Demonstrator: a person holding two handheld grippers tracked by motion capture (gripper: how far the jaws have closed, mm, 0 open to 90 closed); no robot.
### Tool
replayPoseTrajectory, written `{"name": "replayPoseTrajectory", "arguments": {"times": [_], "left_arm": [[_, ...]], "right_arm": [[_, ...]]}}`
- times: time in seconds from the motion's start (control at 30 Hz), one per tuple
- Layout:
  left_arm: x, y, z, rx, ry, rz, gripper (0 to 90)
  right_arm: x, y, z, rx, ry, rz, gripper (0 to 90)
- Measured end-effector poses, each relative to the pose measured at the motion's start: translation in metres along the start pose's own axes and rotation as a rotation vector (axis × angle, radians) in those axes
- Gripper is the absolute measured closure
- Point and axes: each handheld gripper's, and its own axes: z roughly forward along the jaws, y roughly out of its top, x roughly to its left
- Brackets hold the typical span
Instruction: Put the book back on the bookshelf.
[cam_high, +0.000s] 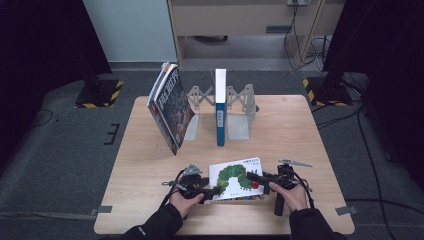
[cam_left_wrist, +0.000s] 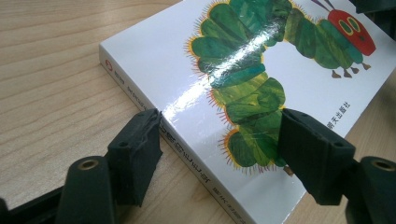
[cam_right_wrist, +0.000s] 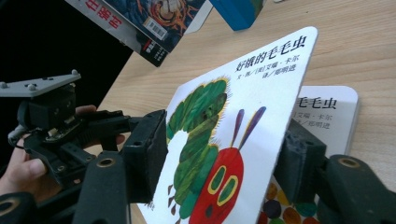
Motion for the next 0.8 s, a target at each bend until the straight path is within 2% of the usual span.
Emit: {"name": "replayPoseTrajectory", "arguments": {"times": [0.17, 0.27, 0.47, 0.67, 0.8], "left_arm": [[0.001, 0.002, 0.001, -0.001, 0.003, 0.006, 26.5], [0.003, 0.003, 0.001, -0.002, 0.021, 0.013, 24.5], [0.006, 0.004, 0.0, -0.006, 0.038, 0.003, 23.7], [0.007, 0.006, -0.002, -0.016, 0.034, -0.006, 22.7], [0.009, 0.01, -0.005, -0.033, 0.03, -0.018, 22.2]], "right_arm": [[-0.002, 0.002, 0.006, 0.06, -0.014, -0.043, 51.7], [-0.003, 0.003, 0.008, 0.094, -0.026, -0.059, 57.4], [-0.003, 0.005, 0.008, 0.104, -0.021, -0.077, 60.8], [-0.001, 0.01, 0.005, 0.072, 0.023, -0.08, 70.5], [0.0, 0.012, 0.004, 0.072, 0.036, -0.08, 73.0]]}}
